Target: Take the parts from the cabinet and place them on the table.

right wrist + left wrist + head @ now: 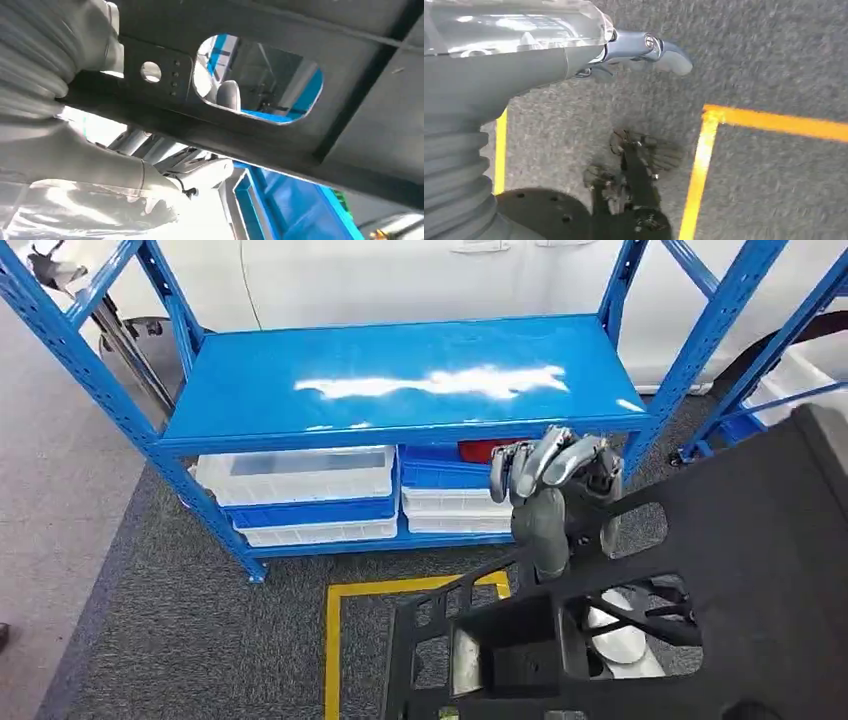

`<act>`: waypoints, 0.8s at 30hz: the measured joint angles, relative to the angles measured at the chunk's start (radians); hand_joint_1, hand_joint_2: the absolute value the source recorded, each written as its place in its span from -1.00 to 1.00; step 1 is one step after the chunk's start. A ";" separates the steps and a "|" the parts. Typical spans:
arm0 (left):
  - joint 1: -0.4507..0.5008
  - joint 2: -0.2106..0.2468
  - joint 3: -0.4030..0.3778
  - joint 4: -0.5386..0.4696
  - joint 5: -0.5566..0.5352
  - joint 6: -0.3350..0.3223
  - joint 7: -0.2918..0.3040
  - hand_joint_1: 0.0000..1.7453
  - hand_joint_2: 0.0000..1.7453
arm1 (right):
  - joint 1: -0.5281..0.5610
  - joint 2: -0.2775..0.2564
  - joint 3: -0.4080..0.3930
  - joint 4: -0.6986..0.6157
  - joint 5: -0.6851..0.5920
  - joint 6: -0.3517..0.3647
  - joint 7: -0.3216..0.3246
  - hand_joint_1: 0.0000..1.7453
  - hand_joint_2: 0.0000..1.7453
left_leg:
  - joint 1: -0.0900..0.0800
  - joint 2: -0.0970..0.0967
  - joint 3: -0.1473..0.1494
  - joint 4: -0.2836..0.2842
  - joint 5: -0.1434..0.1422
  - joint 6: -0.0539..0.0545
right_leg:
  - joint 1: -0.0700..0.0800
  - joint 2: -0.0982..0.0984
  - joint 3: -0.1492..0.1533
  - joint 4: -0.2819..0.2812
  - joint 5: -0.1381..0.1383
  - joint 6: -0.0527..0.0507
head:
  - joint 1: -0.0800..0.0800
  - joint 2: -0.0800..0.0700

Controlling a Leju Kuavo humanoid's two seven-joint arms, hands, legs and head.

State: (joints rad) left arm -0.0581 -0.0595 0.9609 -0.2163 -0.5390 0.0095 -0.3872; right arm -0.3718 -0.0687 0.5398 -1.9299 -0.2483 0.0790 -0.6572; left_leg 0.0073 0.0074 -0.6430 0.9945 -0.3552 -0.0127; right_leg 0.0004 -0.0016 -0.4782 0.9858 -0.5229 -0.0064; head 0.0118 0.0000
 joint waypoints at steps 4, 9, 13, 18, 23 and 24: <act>0.000 0.003 0.000 0.000 -0.007 -0.011 0.010 -1.00 1.00 | -0.050 0.000 -0.008 -0.027 -0.049 0.008 0.076 1.00 1.00 | 0.005 -0.004 -0.056 0.286 -0.162 -0.021 | -0.002 0.014 -0.084 0.001 0.076 -0.021 | -0.011 0.000; 0.001 0.010 0.004 0.000 -0.009 -0.015 0.024 -1.00 1.00 | -0.073 0.000 -0.018 -0.037 -0.042 0.030 0.081 1.00 1.00 | 0.003 -0.062 0.133 -0.005 -0.129 0.001 | -0.003 0.049 -0.113 0.017 0.096 0.003 | -0.012 0.000; -0.001 0.010 0.009 0.000 -0.008 -0.015 0.031 -1.00 1.00 | -0.075 -0.001 -0.022 -0.037 -0.027 0.034 0.068 1.00 1.00 | 0.011 -0.022 0.131 -0.021 -0.114 0.026 | -0.004 0.036 -0.133 0.044 0.078 0.026 | -0.006 0.000; 0.005 0.011 0.014 0.000 -0.006 -0.015 0.031 -1.00 1.00 | -0.072 -0.014 -0.027 -0.037 -0.020 0.036 0.055 1.00 1.00 | 0.008 0.033 0.111 -0.014 -0.107 0.033 | -0.015 0.010 -0.264 0.336 -0.043 0.049 | -0.002 0.000; 0.001 0.011 0.014 0.000 -0.009 -0.016 0.029 -1.00 1.00 | -0.071 -0.025 -0.032 -0.037 -0.010 0.032 0.046 1.00 1.00 | -0.003 0.072 0.111 0.001 -0.118 0.016 | 0.000 -0.086 -0.098 0.025 0.071 0.026 | -0.002 0.000; 0.001 0.011 0.014 0.000 -0.010 -0.018 0.029 -1.00 1.00 | -0.070 -0.029 -0.035 -0.037 -0.008 0.026 0.040 1.00 1.00 | -0.002 0.079 0.110 0.000 -0.117 0.011 | 0.000 -0.063 -0.103 0.026 0.073 0.016 | -0.004 0.000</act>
State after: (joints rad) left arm -0.0568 -0.0484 0.9750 -0.2163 -0.5486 -0.0084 -0.3578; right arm -0.4417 -0.0980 0.5044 -1.9673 -0.2568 0.1049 -0.6172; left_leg 0.0052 0.0861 -0.5328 0.9940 -0.4718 -0.0015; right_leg 0.0007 -0.0650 -0.5816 1.0122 -0.4498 0.0098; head 0.0080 0.0000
